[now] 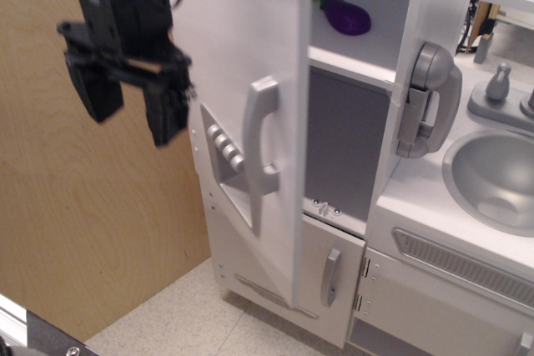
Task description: Close fridge
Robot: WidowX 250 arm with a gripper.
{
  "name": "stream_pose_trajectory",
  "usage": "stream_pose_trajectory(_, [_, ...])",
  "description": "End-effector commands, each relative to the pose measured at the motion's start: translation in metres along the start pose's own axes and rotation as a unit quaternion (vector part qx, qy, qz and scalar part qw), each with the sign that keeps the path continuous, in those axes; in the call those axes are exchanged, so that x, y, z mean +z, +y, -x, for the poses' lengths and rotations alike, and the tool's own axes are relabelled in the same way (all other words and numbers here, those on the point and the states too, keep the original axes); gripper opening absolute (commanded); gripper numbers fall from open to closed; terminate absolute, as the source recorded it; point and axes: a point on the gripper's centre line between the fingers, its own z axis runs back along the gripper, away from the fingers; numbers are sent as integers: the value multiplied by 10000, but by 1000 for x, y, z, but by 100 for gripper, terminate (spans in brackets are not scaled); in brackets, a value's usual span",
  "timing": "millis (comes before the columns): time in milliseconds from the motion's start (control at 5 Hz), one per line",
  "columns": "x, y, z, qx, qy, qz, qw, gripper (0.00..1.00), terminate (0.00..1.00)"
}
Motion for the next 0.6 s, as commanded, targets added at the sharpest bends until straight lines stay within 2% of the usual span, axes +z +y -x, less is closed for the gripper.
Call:
stream_pose_trajectory(0, [6, 26, -62, 683, -350, -190, 9969, 100, 0])
stream_pose_trajectory(400, [5, 21, -99, 714, -541, -285, 9956, 100, 0])
